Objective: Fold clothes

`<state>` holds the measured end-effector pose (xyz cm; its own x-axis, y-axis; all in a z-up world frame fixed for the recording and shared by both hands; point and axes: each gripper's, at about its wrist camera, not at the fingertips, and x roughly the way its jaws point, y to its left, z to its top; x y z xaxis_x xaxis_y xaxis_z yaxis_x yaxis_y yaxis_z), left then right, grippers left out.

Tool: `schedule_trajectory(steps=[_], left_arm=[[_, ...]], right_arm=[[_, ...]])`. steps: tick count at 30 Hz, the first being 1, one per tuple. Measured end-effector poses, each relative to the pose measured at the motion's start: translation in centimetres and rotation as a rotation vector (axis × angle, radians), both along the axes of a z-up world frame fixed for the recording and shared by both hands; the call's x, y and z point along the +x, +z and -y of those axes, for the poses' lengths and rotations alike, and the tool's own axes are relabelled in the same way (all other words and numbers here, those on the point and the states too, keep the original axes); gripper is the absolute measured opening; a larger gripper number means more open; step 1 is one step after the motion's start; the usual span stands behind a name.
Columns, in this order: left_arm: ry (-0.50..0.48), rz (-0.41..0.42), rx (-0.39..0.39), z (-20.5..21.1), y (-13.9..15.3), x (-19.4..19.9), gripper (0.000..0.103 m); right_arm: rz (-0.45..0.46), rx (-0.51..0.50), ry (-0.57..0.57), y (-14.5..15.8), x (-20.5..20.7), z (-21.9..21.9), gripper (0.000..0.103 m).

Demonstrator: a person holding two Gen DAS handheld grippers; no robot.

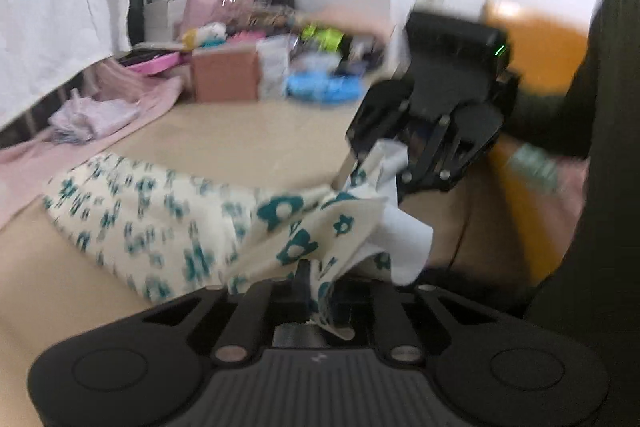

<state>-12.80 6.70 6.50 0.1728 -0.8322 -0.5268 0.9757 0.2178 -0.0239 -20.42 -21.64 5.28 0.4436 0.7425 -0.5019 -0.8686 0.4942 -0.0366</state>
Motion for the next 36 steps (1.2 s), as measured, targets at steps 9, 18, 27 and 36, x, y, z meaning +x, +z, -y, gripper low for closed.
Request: schedule_trajectory(steps=[9,18,27,36], left_arm=[[0.607,-0.284,-0.048,1.9,-2.0,14.6,0.036],[0.669,-0.101,-0.145,3.0,0.2,6.5,0.058],[0.747,-0.378,-0.185,3.5,-3.3,10.8,0.009],[0.817,-0.386,-0.201,3.3,-4.9,11.3,0.019]], right_arm=[[-0.291,0.179,-0.55,-0.6,16.2,4.1,0.043],[-0.119,0.377,-0.725,-0.9,8.6,5.3,0.057],[-0.295,0.452,-0.813,-5.0,13.1,3.0,0.016],[-0.366,0.435,-0.862,-5.8,14.4,3.3,0.026]])
